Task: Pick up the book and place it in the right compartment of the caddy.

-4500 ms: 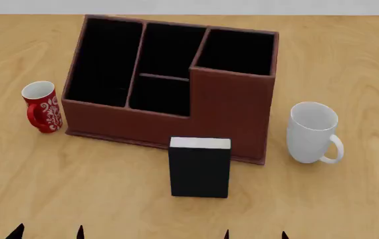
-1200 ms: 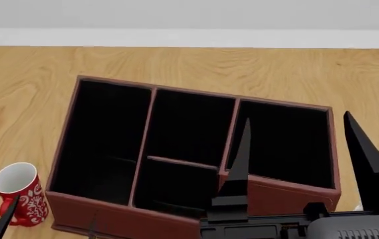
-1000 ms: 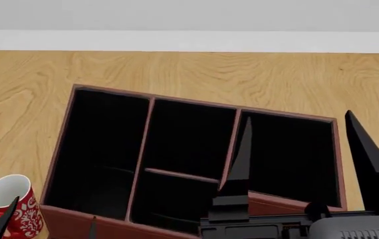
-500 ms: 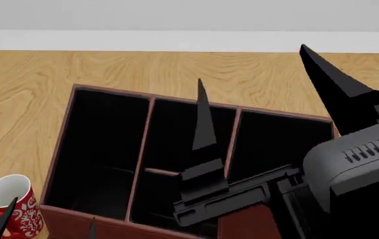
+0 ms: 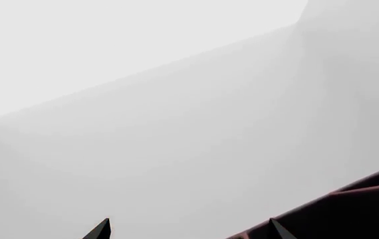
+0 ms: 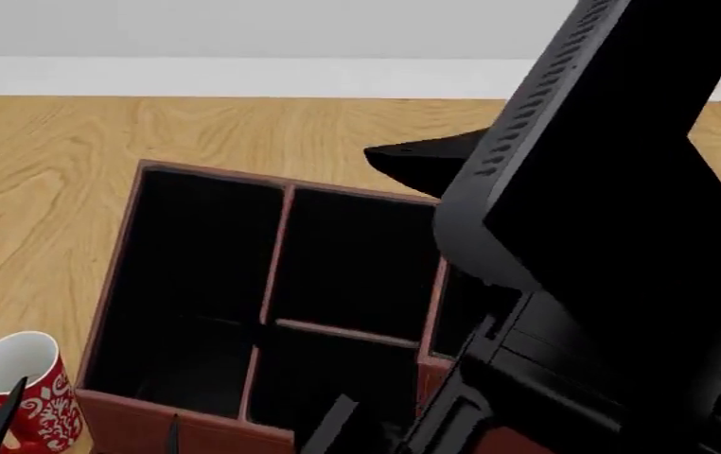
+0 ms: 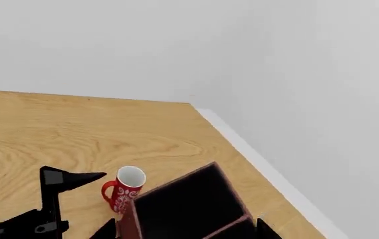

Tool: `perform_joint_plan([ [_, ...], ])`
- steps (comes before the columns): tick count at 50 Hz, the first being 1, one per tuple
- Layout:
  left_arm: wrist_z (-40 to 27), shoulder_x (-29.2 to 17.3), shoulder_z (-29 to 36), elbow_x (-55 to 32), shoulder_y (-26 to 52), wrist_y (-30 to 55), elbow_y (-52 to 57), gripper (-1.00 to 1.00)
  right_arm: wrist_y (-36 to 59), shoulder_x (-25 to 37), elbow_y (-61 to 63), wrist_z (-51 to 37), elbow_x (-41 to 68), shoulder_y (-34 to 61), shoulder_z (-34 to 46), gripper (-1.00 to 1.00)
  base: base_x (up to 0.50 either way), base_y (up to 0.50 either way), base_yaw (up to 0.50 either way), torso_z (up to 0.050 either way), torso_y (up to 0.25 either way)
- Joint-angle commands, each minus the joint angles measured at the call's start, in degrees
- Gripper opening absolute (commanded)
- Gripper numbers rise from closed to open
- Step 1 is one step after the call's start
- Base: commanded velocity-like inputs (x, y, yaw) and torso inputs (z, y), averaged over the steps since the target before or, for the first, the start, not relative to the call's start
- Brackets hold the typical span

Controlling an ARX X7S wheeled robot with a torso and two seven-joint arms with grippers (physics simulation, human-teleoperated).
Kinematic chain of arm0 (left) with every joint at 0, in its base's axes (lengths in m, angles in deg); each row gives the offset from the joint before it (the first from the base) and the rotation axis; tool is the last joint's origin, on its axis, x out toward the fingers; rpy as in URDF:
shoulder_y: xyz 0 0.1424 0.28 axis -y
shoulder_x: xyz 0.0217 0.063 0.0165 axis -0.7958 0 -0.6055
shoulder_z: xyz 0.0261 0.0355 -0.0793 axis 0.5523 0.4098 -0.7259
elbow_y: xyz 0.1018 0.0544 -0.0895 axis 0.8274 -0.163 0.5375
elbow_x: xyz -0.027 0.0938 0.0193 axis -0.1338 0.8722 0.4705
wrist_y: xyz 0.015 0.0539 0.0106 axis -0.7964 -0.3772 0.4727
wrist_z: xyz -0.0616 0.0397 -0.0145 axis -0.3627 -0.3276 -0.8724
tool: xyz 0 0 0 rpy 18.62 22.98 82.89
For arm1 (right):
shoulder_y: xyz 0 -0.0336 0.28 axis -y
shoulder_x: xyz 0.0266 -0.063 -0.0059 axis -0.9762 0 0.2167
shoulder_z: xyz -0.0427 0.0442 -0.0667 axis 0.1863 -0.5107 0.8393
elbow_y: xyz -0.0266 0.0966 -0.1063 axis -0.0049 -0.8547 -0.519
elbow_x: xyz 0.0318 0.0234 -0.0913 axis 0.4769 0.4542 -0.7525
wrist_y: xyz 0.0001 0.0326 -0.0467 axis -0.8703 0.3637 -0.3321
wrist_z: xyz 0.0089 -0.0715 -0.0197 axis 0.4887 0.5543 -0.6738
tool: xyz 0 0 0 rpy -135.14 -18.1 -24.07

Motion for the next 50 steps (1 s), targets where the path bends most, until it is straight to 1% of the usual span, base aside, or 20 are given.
perform_joint_plan([
  [1, -1.6, -0.6, 0.8, 0.6, 0.4, -0.4, -0.2, 1.00, 12.2, 1.8, -5.2, 14.5, 3.0, 11.5, 4.8, 1.00, 0.00, 0.00, 0.00, 0.000, 0.000],
  [8, -2.6, -0.9, 1.4, 1.2, 0.6, -0.5, -0.2, 1.00, 17.7, 2.6, -5.4, 21.0, 1.7, 14.5, 6.9, 1.00, 0.00, 0.00, 0.00, 0.000, 0.000],
  [11, -2.8, -1.1, 1.6, 1.1, 0.6, -0.4, -0.1, 1.00, 18.6, 2.3, -4.0, 24.7, -4.7, 14.0, 7.3, 1.00, 0.00, 0.00, 0.00, 0.000, 0.000],
  [15, -3.2, -1.3, 2.0, 1.1, 0.7, -0.4, -0.1, 1.00, 18.7, 1.9, -3.5, 28.5, -9.3, 14.2, 8.5, 1.00, 0.00, 0.00, 0.00, 0.000, 0.000],
  [23, -3.7, -1.7, 2.8, 0.7, 0.9, -0.1, 0.0, 1.00, 16.0, -0.1, -2.1, 35.0, -21.5, 13.2, 13.5, 1.00, 0.00, 0.00, 0.00, 0.000, 0.000],
  [29, -3.8, -2.0, 3.4, 0.4, 1.0, 0.0, 0.0, 1.00, 13.8, -2.1, -2.1, 37.4, -26.8, 12.6, 16.9, 1.00, 0.00, 0.00, 0.00, 0.000, 0.000],
  [34, -4.2, -2.2, 3.8, 0.3, 1.1, 0.2, 0.1, 1.00, 12.4, -2.5, -1.5, 39.0, -30.1, 11.8, 19.5, 1.00, 0.00, 0.00, 0.00, 0.000, 0.000],
  [39, -4.6, -2.4, 4.1, 0.3, 1.2, 0.2, 0.1, 1.00, 11.3, -2.5, -0.2, 41.9, -35.3, 11.7, 24.3, 1.00, 0.00, 0.00, 0.00, 0.000, 0.000],
  [50, -5.5, -2.7, 4.9, 0.1, 1.4, 0.3, 0.1, 1.00, 9.9, -4.2, 0.7, 43.0, -39.2, 10.4, 29.2, 1.00, 0.00, 0.00, 0.00, 0.000, 0.000],
])
